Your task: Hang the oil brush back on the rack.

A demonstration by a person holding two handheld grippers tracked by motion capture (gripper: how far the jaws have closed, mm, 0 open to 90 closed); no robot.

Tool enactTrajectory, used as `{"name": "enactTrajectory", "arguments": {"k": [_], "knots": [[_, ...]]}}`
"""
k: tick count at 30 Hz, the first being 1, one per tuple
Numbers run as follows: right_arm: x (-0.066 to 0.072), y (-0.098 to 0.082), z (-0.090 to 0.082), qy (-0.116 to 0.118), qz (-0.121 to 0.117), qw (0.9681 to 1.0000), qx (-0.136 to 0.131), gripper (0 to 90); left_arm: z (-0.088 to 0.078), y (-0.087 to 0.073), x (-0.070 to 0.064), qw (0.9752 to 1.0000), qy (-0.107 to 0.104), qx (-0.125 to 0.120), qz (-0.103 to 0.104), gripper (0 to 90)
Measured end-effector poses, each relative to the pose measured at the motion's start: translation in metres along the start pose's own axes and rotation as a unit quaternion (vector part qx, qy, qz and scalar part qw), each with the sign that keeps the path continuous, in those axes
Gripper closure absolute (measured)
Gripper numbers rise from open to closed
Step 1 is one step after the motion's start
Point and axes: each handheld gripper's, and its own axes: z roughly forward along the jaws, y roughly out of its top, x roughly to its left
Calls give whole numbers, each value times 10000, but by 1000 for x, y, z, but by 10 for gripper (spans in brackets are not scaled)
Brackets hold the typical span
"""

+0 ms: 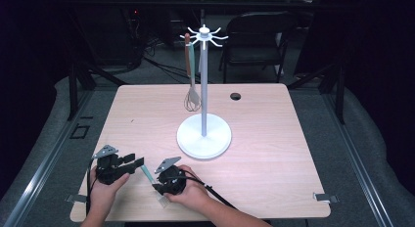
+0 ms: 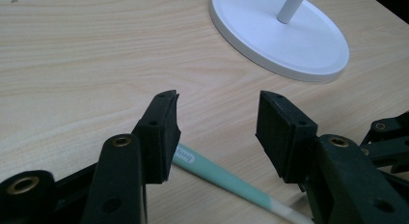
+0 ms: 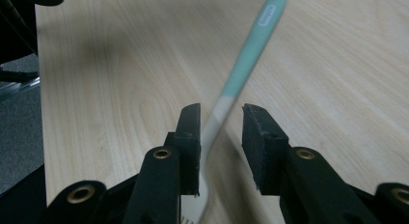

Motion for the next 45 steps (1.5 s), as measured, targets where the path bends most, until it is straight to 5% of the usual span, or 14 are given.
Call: {"name": "enactTrajectory", "arguments": {"k": [12,18,24,33,39,45], "knots": [[6,1,9,-86,-23,9999,79,784,1,-2,-2,10000,-3,32,13,497],[-1,-3,0,-246,-22,9996,120,821,6,1,-3,10000,-61,31,40,497],[-19,-24,-25,-418,287,9987,66,830,15,6,-7,9997,-174,104,111,497],[-46,-76,-86,-710,650,9953,51,831,36,13,-22,9989,-352,183,240,497],[-51,-105,-123,-938,892,9914,185,831,50,17,-36,9975,-562,249,342,497],[-53,-113,-134,-1141,933,9888,242,830,59,21,-55,9962,-703,280,425,497]]}}
